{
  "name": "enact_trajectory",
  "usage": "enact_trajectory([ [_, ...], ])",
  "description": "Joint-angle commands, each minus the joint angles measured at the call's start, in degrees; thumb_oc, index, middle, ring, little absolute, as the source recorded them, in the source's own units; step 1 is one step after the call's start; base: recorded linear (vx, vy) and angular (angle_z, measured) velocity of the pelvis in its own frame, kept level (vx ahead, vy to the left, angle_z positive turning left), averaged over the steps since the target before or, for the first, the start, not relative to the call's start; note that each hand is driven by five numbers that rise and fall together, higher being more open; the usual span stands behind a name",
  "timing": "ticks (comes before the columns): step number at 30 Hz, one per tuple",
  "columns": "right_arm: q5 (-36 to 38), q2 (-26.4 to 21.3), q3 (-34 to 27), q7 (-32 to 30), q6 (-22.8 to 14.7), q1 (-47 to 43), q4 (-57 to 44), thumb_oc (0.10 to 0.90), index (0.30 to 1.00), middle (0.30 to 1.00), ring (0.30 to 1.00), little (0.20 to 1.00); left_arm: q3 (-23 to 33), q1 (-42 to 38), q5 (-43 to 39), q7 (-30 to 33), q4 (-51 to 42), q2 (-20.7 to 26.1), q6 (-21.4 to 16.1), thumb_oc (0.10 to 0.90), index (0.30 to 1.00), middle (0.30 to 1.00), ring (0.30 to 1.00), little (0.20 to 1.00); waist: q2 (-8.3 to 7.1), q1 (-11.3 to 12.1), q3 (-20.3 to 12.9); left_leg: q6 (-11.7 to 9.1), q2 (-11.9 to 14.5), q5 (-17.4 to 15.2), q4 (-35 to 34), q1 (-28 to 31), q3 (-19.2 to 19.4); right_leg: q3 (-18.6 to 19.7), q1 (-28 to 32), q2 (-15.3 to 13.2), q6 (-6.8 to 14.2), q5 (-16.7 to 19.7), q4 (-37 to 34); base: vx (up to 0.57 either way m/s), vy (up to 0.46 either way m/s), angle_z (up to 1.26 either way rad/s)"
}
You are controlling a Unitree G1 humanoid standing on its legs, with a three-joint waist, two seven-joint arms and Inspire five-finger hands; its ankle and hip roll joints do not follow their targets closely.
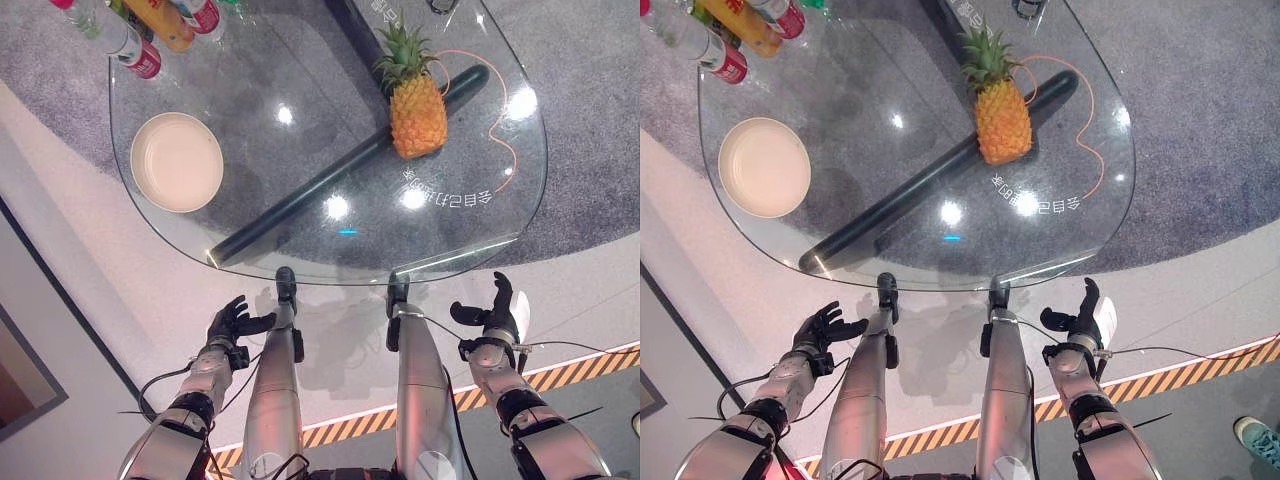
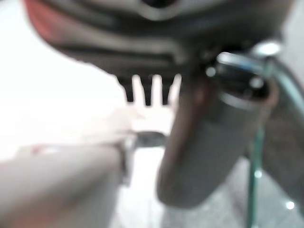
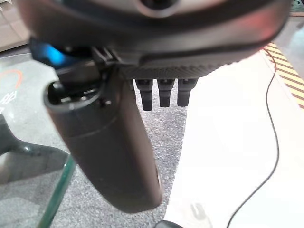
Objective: Pick up the fruit to the plate
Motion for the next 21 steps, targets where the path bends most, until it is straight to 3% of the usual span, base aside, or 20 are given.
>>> enact_trajectory([
  [1,0.77,-3.79,-0.34,-3.61,-3.23,0.94,-1.97,0.8,0.9,0.9,0.9,0.9,2.24,0.76,-2.04,1.15,1.28,3.08,-1.23,0.8,0.9,0.9,0.9,0.9,-1.01,0.89,-0.65,2.55,-3.37,-5.5,9.72,-4.96,-0.2,-2.03,-0.09,2.9,-1.34,6.26,-5.62,0.0,0.0,0.0],
  [9,1.23,-3.72,0.0,-1.92,-4.02,-0.7,-0.78,0.8,0.9,0.9,0.9,0.9,2.0,-0.02,-1.28,0.28,2.05,3.31,-1.24,0.8,0.9,0.9,0.9,0.9,-1.19,1.38,-0.65,2.18,-3.43,-5.38,9.17,-4.71,-0.41,-2.79,0.44,2.7,-1.46,6.04,-6.14,0.0,0.0,0.0],
  [11,2.76,-4.16,0.63,0.59,-2.08,-1.67,-0.05,0.8,0.9,0.9,0.9,0.9,1.97,-0.48,-1.05,-0.26,2.31,3.61,-1.01,0.8,0.9,0.9,0.9,0.9,-1.33,1.64,-0.65,1.86,-3.5,-5.16,8.79,-4.58,-0.53,-3.15,0.75,2.58,-1.56,6.18,-6.74,-0.01,-0.017,0.01],
  [14,7.5,-4.83,-0.27,2.03,-1.42,-2.23,1.81,0.8,0.9,0.9,0.9,0.9,2.0,-0.67,-0.8,-0.69,2.44,4.1,-0.71,0.8,0.9,0.9,0.9,0.9,-1.51,1.93,-0.65,1.67,-3.39,-5.09,8.47,-4.2,-0.45,-3.44,1.24,2.58,-1.59,6.08,-7.02,0.0,-0.03,0.04],
  [21,27.2,-9.83,-10.54,6.29,-6.25,-2.0,7.95,0.8,0.9,0.9,0.9,0.9,2.14,-0.68,-0.08,-2.45,3.62,6.16,-0.3,0.8,0.9,0.9,0.9,0.9,-2.48,2.5,-0.65,1.79,-3.13,-5.83,8.45,-3.35,-0.37,-4.08,2.56,2.29,-1.53,6.48,-7.89,0.02,-0.035,0.05],
])
